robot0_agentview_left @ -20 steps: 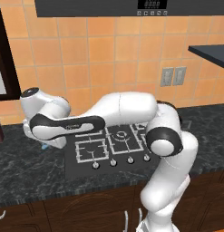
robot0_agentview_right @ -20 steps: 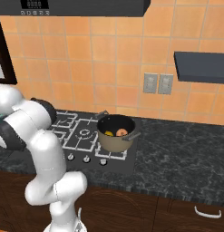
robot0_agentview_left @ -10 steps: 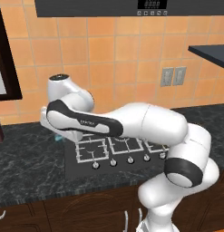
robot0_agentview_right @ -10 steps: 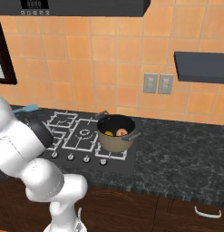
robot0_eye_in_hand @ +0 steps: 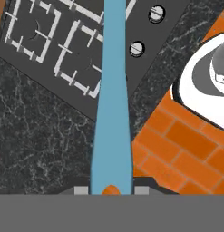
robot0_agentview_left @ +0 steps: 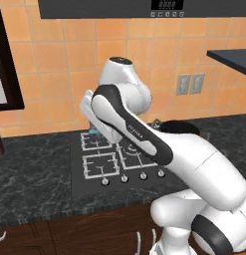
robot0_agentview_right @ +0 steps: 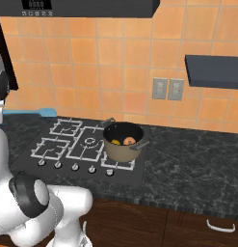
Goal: Put the lemon and onion in the pot. Retrieve the spatula and lightly stir the vegetables in the pot.
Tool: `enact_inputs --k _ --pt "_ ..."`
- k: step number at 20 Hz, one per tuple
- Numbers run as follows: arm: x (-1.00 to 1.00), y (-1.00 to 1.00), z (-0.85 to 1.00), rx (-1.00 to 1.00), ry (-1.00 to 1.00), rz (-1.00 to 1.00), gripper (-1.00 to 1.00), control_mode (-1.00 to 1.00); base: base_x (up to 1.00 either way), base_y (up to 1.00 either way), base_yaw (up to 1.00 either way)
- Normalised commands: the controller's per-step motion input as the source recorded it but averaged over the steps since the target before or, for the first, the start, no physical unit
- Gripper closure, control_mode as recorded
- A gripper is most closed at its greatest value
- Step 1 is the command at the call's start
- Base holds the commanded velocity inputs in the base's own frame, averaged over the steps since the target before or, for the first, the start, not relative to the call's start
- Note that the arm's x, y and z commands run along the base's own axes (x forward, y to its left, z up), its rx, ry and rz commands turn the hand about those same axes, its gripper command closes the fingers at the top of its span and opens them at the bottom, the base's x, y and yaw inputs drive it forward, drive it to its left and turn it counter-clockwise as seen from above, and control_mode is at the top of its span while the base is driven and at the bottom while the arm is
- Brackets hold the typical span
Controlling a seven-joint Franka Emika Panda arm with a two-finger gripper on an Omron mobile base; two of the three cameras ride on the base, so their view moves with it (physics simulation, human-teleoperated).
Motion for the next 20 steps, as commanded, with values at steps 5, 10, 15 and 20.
enact_inputs --k 5,10,15,20 --pt "-0.1 -0.95 0.33 0.36 -0.15 -0.22 1.0 -1.0 0.0 0.0 0.0" --pt "-0.03 -0.92 0.19 0.42 -0.16 -0.27 1.0 -1.0 0.0 0.0 0.0" --pt "0.0 -0.75 0.29 0.32 -0.07 -0.27 1.0 -1.0 0.0 0.0 0.0" --pt "0.0 -0.87 0.16 0.26 0.0 -0.19 1.0 -1.0 0.0 0.0 0.0"
